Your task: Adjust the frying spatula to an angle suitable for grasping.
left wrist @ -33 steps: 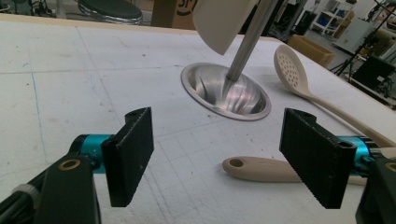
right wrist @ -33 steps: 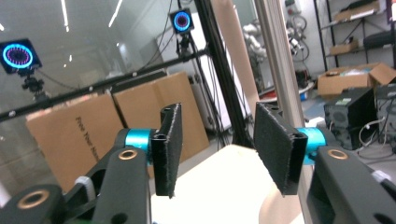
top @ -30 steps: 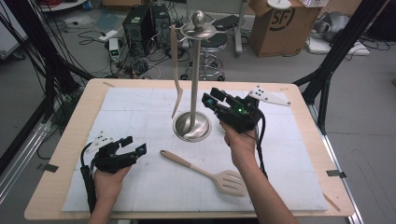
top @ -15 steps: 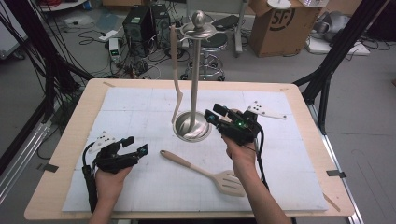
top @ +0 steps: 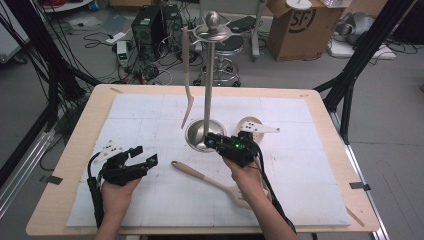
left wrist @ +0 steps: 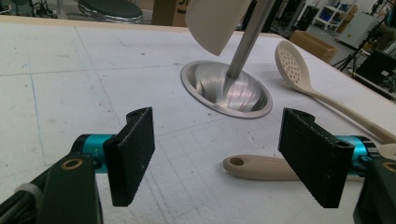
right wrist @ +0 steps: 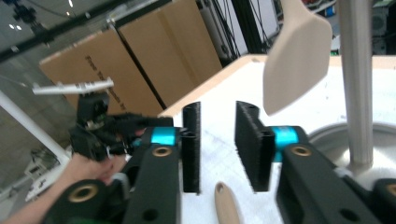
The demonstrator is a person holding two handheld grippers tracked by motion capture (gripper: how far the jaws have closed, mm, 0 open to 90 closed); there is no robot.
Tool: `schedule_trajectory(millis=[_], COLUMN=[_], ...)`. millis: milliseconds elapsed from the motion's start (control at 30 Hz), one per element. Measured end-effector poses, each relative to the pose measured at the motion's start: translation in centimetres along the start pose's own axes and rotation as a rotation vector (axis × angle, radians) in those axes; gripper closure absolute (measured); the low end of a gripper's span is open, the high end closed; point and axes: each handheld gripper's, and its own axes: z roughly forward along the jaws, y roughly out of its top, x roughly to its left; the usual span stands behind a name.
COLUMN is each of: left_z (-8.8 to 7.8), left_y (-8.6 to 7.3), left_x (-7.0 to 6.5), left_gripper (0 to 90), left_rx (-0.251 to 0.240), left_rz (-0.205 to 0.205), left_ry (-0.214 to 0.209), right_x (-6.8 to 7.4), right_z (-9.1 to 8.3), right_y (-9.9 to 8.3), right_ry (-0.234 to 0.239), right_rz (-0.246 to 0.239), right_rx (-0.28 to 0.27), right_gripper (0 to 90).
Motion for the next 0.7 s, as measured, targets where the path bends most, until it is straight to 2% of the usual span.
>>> schedule_trajectory(millis=[133, 267, 367, 433, 567, 700], left_z=[0.0, -0.1, 0.0, 0.0, 0.0, 0.0], left_y=[0.0, 0.0, 0.0, 0.0, 0.0, 0.0], left_x=[0.0, 0.0, 0.0, 0.0, 0.0, 0.0], left_gripper=[27.6, 27.6, 27.6, 27.6, 27.6, 27.6], left_rx=[-0.002, 0.0, 0.004, 0.003, 0.003, 0.003], left_rz=[-0.001, 0.002, 0.003, 0.002, 0.006, 0.006], left_ry=[0.002, 0.009, 0.008, 0.009, 0.009, 0.007], right_x=[0.2, 0.1, -0.1, -0.3, -0.3, -0.4], right_z=[0.6, 1.2, 1.9, 2.5, 3.4, 4.4], right_y=[-0.9, -1.6, -2.3, -2.7, -3.5, -4.3], right_ry=[-0.003, 0.009, 0.035, 0.076, 0.104, 0.083], right_rz=[-0.013, 0.004, 0.021, 0.051, 0.047, 0.042], right_rx=[0.078, 0.133, 0.204, 0.264, 0.368, 0.456], right_gripper=[81.7, 87.4, 89.6, 89.6, 89.6, 89.6])
